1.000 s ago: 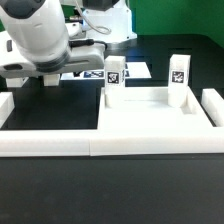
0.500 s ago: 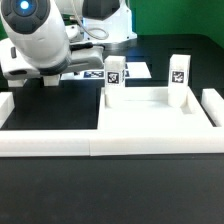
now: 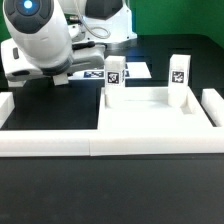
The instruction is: Assemble square table
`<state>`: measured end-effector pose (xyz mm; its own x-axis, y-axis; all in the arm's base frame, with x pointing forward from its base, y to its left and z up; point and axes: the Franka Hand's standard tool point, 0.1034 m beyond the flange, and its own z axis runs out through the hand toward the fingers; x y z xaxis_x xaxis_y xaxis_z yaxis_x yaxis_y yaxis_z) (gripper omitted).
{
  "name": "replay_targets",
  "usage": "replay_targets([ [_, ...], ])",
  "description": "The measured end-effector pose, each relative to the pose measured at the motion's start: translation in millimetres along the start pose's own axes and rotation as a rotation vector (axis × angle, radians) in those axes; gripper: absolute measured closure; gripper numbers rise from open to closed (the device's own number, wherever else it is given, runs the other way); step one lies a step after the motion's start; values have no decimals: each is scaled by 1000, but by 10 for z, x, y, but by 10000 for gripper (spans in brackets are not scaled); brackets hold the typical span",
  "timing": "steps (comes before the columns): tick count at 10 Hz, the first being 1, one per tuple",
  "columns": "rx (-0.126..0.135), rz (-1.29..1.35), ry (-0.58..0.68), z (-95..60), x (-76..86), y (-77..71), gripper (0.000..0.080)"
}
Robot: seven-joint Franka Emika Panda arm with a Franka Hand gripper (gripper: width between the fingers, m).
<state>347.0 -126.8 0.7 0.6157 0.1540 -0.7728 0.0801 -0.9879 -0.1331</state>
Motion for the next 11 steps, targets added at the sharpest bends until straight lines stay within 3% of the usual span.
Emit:
replay_targets([
  [6, -3, -76, -1, -4, -1, -27, 528],
  [9, -18, -96, 25, -30, 15, -61, 528],
  [11, -18, -102, 165, -74, 5, -43, 528],
])
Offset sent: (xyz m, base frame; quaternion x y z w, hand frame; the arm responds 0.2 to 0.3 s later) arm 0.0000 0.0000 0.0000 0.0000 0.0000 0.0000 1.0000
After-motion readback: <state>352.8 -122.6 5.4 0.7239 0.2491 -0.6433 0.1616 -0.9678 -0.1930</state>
